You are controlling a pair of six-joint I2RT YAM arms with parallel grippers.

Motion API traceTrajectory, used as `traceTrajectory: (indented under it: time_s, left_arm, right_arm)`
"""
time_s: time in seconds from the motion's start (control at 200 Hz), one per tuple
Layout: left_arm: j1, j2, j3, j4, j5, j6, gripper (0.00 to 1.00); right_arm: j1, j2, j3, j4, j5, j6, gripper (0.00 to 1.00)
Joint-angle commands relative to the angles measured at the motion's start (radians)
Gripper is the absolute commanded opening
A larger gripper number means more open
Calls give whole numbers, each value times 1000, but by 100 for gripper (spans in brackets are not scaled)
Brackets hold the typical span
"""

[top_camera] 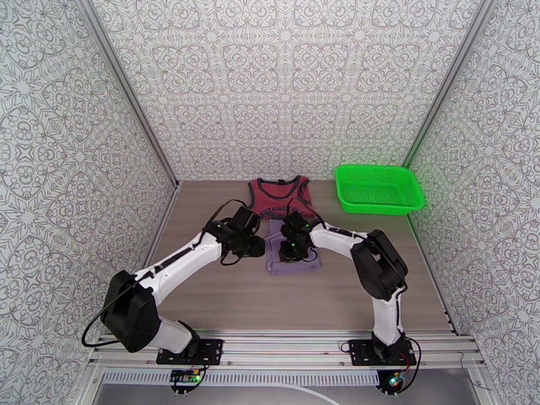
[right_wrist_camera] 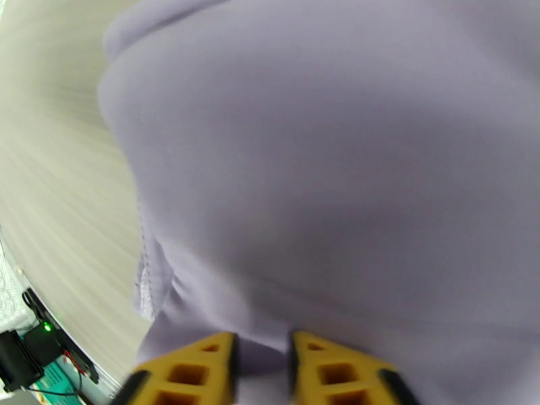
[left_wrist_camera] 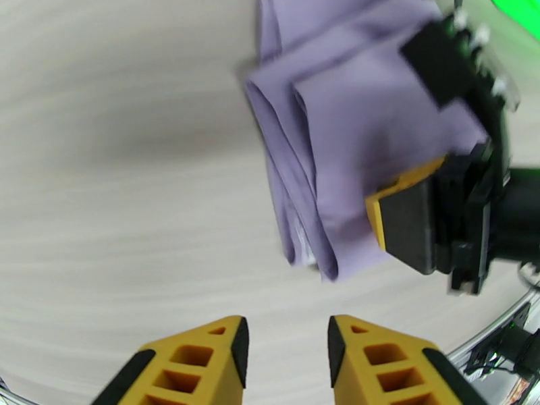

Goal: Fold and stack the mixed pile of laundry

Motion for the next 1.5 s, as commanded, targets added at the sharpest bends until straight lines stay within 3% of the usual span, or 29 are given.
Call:
traceTrajectory:
  time_s: [0.0, 0.125, 0.265, 0.605, 0.73, 0.87, 0.9, 0.995, 1.135, 1.26, 1.39, 1.495]
  left_arm:
    - [-71, -31, -39, 51, 10, -83, 41]
    - [-141, -20, -84, 125, 43, -154, 43]
    - [-155, -19, -130, 176, 41, -199, 42]
    - [-89, -141, -131, 109, -8, -190, 42]
    - [-65, -211, -161, 88, -14, -196, 42]
    - [-39, -295, -209, 80, -14, -213, 43]
    - [-33, -311, -218, 77, -11, -216, 43]
    - [-11, -357, -240, 69, 0, -219, 44]
    - [11, -392, -258, 49, 24, -223, 45]
    - [0, -405, -284, 62, 53, -245, 47]
    - [-22, -423, -355, 109, 61, -329, 65]
    - [-37, -441, -465, 242, 93, -444, 77]
  right_arm:
    - [-90, -163, 18, -100, 91, -59, 47]
    - [-212, -209, -24, -128, 60, -124, 60]
    - [-292, -163, -79, -73, -44, -173, 71]
    - [-324, -3, -147, 136, -171, -131, 71]
    - [-324, 52, -187, 228, -254, -92, 54]
    - [-325, 61, -251, 327, -333, -21, 15]
    - [-325, 51, -277, 358, -344, 10, 1]
    - [-324, -8, -371, 479, -360, 132, 0]
    - [-312, -169, -566, 721, -262, 438, 0]
    - [-239, -305, -730, 931, -77, 761, 0]
    - [-96, -392, -829, 1044, 174, 1016, 0]
    - [13, -413, -834, 1051, 320, 1144, 0]
